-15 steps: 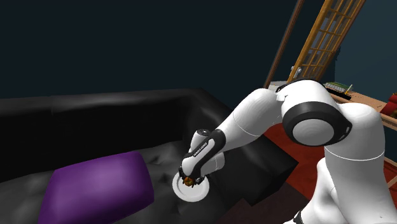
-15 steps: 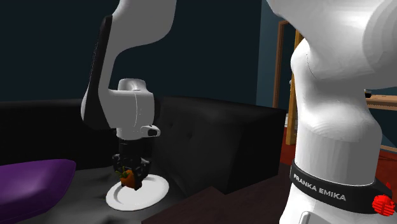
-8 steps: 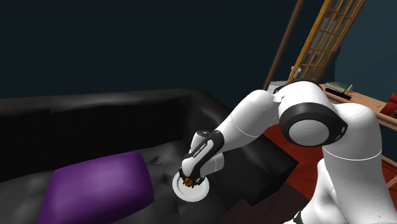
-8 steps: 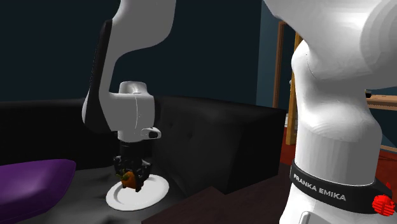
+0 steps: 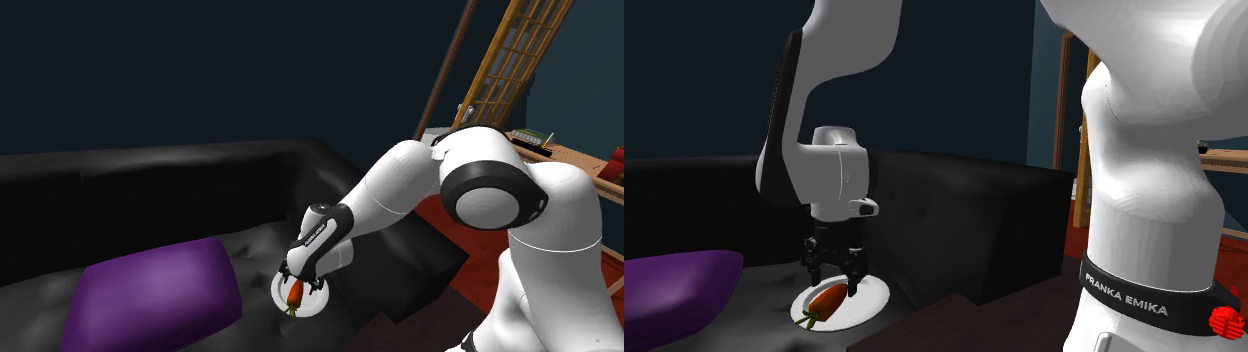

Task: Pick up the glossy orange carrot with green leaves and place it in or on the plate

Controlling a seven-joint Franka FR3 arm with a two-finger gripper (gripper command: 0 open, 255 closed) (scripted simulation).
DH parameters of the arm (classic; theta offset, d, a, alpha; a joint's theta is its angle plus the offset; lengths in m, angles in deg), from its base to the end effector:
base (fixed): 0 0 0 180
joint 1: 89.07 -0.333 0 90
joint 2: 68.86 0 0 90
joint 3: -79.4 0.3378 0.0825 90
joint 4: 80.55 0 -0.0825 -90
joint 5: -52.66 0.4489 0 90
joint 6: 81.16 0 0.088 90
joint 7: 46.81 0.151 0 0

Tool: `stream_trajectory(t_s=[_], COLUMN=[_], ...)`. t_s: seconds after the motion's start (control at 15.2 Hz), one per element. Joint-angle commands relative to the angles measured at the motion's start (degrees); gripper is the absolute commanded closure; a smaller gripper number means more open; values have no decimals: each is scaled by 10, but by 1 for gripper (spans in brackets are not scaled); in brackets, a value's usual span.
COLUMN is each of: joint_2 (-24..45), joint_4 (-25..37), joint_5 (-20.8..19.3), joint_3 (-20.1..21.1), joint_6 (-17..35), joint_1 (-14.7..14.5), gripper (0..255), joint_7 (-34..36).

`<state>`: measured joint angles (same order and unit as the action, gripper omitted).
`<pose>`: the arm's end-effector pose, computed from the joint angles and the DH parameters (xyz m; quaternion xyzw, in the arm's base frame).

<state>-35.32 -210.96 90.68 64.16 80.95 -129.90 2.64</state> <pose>0.5088 0.1925 0.0200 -0.8758 0.4816 0.0060 0.0318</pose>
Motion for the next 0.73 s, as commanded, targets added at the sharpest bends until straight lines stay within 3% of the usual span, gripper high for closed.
stream_trajectory(t_s=[0.0, 0.13, 0.66], joint_2=[-33, -69, -69], joint_4=[-16, -31, -31], joint_5=[-21, -49, -50], joint_3=[-25, -54, -54], joint_6=[-19, -41, -40], joint_1=[-18, -41, -40], gripper=[0, 0, 0], joint_7=[16, 37, 38])
